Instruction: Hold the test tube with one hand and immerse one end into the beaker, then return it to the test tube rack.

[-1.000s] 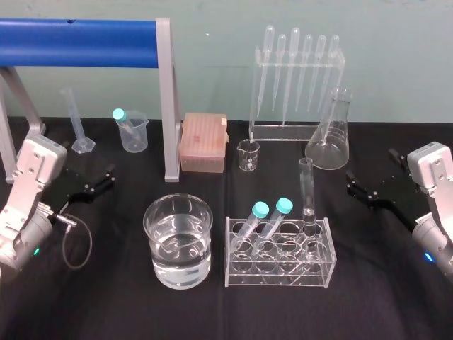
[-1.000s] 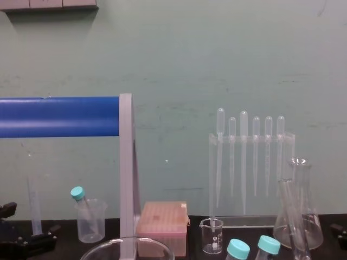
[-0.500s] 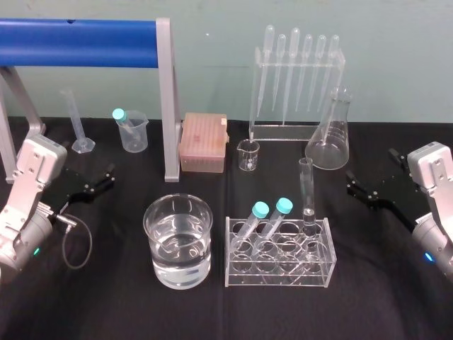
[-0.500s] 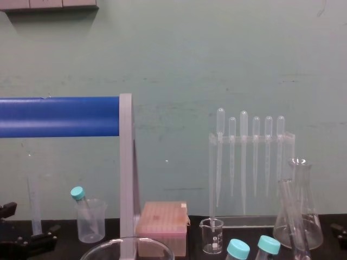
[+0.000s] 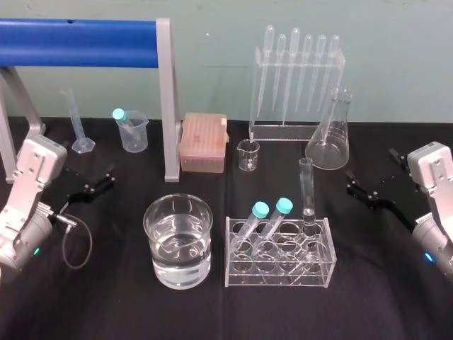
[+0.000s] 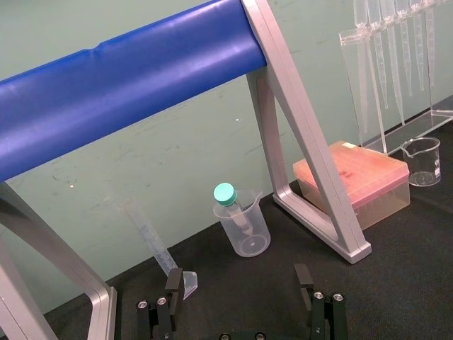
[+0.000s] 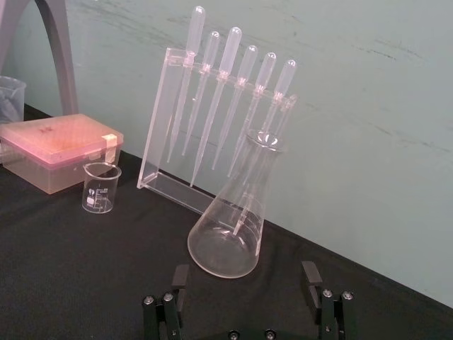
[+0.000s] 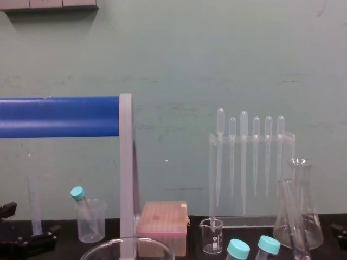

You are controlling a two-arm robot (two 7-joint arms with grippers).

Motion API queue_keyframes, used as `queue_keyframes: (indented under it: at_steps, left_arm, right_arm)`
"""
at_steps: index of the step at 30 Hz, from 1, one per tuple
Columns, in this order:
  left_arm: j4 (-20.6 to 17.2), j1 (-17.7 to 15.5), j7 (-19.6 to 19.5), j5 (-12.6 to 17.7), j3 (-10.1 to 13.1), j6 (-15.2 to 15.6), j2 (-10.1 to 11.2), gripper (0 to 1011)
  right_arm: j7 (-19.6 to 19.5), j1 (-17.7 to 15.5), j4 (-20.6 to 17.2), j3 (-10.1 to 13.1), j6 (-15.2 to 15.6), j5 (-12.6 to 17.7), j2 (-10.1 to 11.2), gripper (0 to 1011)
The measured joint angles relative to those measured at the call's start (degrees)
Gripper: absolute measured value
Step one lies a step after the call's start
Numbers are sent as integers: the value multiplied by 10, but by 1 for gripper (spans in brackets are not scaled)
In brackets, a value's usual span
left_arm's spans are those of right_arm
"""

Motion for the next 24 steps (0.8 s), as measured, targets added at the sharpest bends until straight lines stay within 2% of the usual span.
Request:
queue_keyframes:
  at_steps: [24]
  left_arm:
    - [0,0,0,0,0,0,0,1000]
  right_arm:
    - [0,0,0,0,0,0,0,1000]
